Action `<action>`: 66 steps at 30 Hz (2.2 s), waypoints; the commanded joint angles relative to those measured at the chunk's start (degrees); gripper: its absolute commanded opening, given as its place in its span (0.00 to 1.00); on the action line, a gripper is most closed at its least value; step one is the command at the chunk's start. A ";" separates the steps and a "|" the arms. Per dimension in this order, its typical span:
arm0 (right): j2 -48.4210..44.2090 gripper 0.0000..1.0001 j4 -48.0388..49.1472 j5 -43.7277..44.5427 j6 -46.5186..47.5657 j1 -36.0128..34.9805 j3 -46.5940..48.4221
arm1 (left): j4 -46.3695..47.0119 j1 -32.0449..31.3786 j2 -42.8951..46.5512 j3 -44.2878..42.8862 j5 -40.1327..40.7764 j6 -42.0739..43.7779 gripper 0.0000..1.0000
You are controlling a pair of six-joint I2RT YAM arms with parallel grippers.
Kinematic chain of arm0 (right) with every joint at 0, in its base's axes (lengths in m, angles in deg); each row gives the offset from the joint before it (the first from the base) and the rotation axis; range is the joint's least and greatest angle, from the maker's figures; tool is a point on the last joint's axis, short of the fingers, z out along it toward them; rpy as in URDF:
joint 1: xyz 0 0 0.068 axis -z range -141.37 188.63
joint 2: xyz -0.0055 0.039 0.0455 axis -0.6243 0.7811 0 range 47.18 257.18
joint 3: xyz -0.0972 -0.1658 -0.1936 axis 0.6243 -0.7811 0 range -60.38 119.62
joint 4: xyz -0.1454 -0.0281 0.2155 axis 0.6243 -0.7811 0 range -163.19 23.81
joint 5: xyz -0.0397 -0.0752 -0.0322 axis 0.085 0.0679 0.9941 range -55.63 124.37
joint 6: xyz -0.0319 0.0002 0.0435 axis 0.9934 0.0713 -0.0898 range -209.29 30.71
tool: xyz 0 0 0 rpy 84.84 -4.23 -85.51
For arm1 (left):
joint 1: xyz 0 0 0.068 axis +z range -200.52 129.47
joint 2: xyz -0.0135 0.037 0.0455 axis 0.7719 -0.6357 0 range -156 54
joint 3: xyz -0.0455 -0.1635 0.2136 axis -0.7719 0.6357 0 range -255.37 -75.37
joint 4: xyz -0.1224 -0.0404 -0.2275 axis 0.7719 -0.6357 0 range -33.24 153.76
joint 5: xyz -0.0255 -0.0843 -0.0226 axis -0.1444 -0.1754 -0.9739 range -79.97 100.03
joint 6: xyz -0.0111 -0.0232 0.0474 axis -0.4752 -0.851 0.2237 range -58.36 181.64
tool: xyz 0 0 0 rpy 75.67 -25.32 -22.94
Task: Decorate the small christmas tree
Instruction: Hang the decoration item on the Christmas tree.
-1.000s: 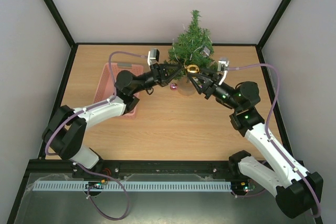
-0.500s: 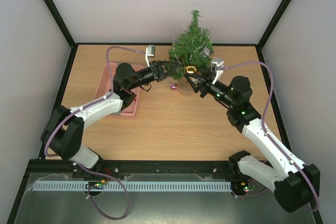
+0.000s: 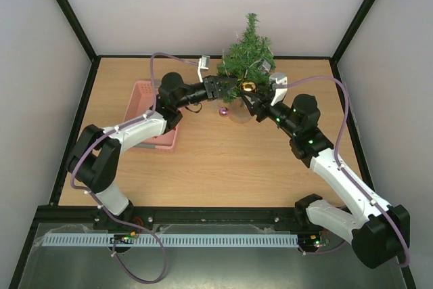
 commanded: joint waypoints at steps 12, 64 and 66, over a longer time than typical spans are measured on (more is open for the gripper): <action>2.25 0.34 0.97 7.00 1.73 0.06 1.99 | -6.09 1.58 -2.61 -6.36 -0.53 8.81 0.02; 2.25 0.53 -10.85 10.42 1.25 -0.03 6.87 | -7.53 1.74 -5.70 -8.36 -0.64 11.07 0.02; 1.61 0.55 -11.31 10.79 0.96 -0.03 7.06 | -7.16 1.53 -5.83 -8.46 -1.07 10.65 0.03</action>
